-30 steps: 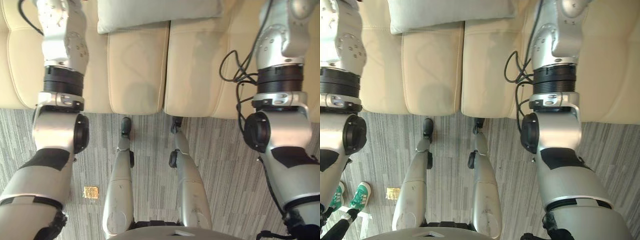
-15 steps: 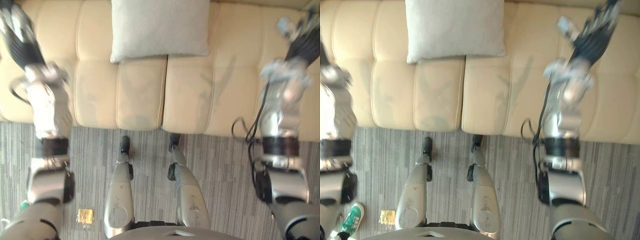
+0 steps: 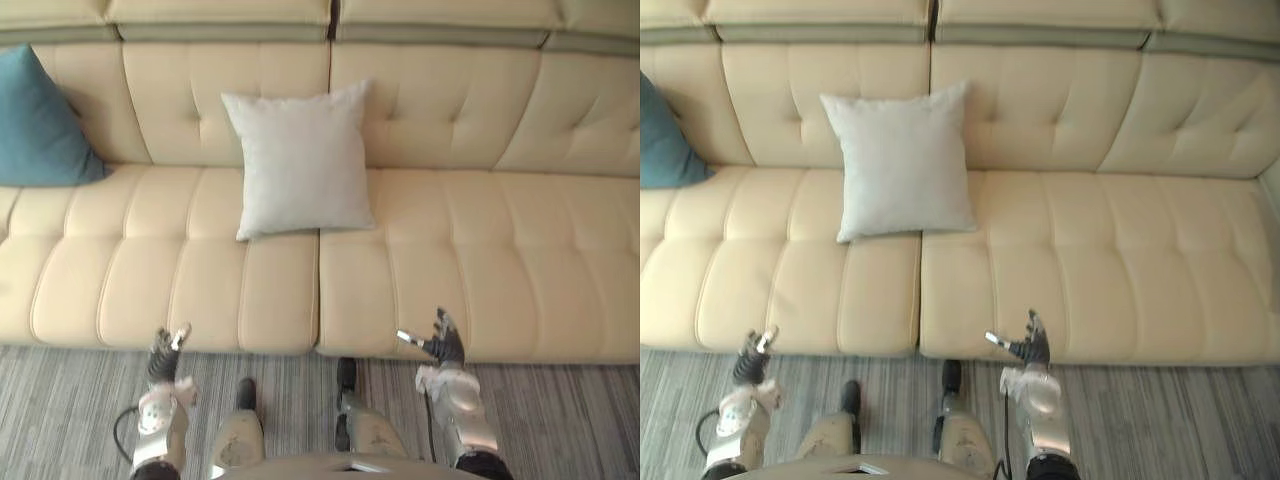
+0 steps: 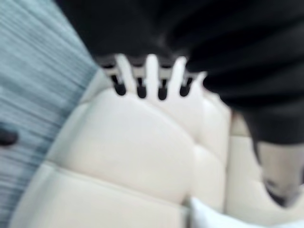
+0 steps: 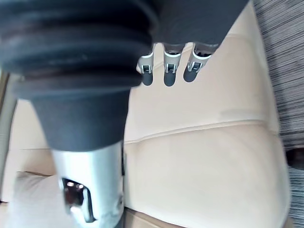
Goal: Pick up cushions and gather them together orderly.
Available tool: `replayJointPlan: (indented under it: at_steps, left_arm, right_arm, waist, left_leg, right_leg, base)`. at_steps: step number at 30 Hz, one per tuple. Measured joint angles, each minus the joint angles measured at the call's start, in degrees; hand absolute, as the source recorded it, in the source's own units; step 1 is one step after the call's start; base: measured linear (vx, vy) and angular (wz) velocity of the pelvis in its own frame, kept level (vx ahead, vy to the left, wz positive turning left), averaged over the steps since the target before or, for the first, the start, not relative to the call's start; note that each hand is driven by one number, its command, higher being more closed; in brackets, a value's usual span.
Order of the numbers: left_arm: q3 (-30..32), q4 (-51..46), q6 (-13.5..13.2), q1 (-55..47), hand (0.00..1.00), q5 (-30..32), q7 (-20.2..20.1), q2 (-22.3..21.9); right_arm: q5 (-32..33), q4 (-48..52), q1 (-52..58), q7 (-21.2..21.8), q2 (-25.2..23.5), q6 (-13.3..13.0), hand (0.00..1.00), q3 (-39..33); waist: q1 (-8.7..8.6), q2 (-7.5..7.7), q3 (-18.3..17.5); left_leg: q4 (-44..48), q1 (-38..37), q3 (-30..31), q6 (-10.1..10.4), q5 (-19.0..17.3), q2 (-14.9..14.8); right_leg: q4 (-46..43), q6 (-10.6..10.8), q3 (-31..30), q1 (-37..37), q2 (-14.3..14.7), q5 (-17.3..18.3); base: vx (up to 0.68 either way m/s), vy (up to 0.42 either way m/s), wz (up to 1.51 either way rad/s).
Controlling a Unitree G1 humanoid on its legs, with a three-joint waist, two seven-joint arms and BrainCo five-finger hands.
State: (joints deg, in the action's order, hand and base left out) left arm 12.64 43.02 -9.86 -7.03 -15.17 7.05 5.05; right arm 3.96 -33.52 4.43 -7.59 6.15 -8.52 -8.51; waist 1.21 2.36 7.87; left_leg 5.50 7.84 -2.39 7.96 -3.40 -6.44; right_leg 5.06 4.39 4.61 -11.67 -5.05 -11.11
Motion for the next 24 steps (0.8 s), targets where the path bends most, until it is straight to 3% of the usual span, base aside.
replayJointPlan:
  at_steps: [4, 8, 15, 16, 19, 20, 21, 22, 23, 24]
  left_arm:
    - [0.26, 8.38, 2.07, -1.37, 0.0, 6.32, -1.05, -1.66]
    - [-0.34, 10.58, 2.52, -2.45, 0.0, 11.01, -1.42, -2.01]
    - [-0.84, 11.57, 2.5, -2.53, 0.0, 12.02, -1.5, -1.25]
    - [-0.9, 11.57, 2.5, -1.96, 0.0, 12.02, -1.46, -0.83]
    - [-1.03, 11.28, 2.57, 0.5, 0.0, 11.98, -1.26, -0.28]
    - [-0.99, 8.94, 2.6, 0.82, 0.0, 11.93, -1.25, -0.77]
    - [-1.05, 7.85, 2.44, 2.19, 0.0, 11.92, -1.21, -1.05]
    - [-1.55, 6.84, 2.37, 2.74, 0.0, 11.92, -1.21, -0.9]
    - [-1.54, 6.4, 2.34, 2.81, 0.0, 11.91, -1.21, -0.84]
    - [-1.53, 5.4, 2.42, 1.94, 0.0, 11.87, -1.13, -0.66]
  right_arm:
    - [-0.89, -8.3, 0.54, 0.01, -1.29, 0.84, 0.0, -1.14]
    - [-1.49, -13.38, 2.37, 0.02, -1.31, 1.62, 0.0, -2.57]
    - [-0.96, -15.3, 1.56, 0.03, -1.24, 2.56, 0.0, -3.65]
    - [-0.96, -15.33, 0.25, 0.0, -1.24, 2.59, 0.0, -3.59]
    - [-0.96, -15.13, -1.35, -0.11, -1.28, 2.6, 0.0, -3.08]
    - [-0.97, -14.78, -3.18, -0.1, -0.6, 2.67, 0.0, -1.67]
    - [-0.95, -14.56, -4.3, -0.25, -1.19, 2.8, 0.0, -1.69]
    - [-0.95, -14.64, -3.67, -0.37, -2.01, 2.78, 0.0, -1.62]
    - [-0.94, -14.67, -3.23, -0.43, -2.63, 2.79, 0.0, -1.6]
    - [-0.94, -14.79, -2.71, -0.38, -4.08, 2.78, 0.0, -0.69]
  waist:
    - [-0.53, -0.1, -1.68]
    - [-1.03, -0.79, -3.4]
    - [-1.1, -0.52, -3.7]
    - [-0.85, -0.36, -2.71]
    - [-0.91, 0.92, -1.43]
    - [0.3, 0.1, -0.94]
    - [0.28, -0.93, 0.3]
    - [0.2, -0.88, 0.41]
    - [0.42, -0.56, 0.5]
    - [0.82, 0.73, -0.28]
  left_leg:
    - [-1.23, -3.52, -0.79, 0.09, -0.14, -0.01]
    - [-2.76, -7.09, -1.1, 0.16, -0.3, -0.05]
    - [-1.96, -8.81, -4.12, 0.0, -1.56, 0.14]
    - [0.24, -7.68, -5.17, 0.0, -2.22, 0.22]
    - [8.52, -1.88, -5.87, -2.61, -4.68, 1.14]
    - [8.4, 0.13, -6.32, -5.28, -4.24, -0.03]
    - [9.17, 1.04, -6.16, -4.48, -3.62, -1.26]
    - [9.5, 0.64, -5.01, -4.42, -2.98, -1.35]
    - [9.52, 0.29, -4.48, -4.56, -2.7, -0.93]
    - [10.56, 0.52, -3.75, -4.72, -2.47, -0.31]
  right_leg:
    - [0.01, 0.25, -1.0, 2.36, 0.11, 0.4]
    - [0.01, 0.33, -1.37, 5.21, 0.25, 1.15]
    - [-0.44, 0.89, -4.88, 5.28, 0.34, 0.98]
    - [-1.69, 1.54, -6.11, 3.81, 0.48, 0.48]
    - [-4.11, 3.85, -7.35, -0.5, -0.18, -1.47]
    - [-2.74, 9.72, -7.51, -1.28, -0.5, -3.77]
    - [-19.69, 2.65, -4.68, -6.02, -0.03, 6.34]
    - [-35.19, 1.57, -2.19, -7.62, -0.85, 14.29]
    - [-39.72, 1.93, -1.9, -7.17, -1.47, 16.45]
    - [-46.82, 3.69, -2.13, -4.19, -2.91, 20.34]
  base:
    - [0.01, 0.007, -0.15]
    - [0.01, 0.01, -0.05]
    - [0.01, 0.03, -0.25]
    - [-0.06, 0.034, -0.46]
    - [-0.12, 0.067, -0.33]
    - [-0.17, 0.127, -0.38]
    - [-0.18, 0.149, -0.09]
    - [-0.06, 0.07, 0.3]
    - [-0.08, -0.02, 0.56]
    - [-0.1, -0.119, 0.4]
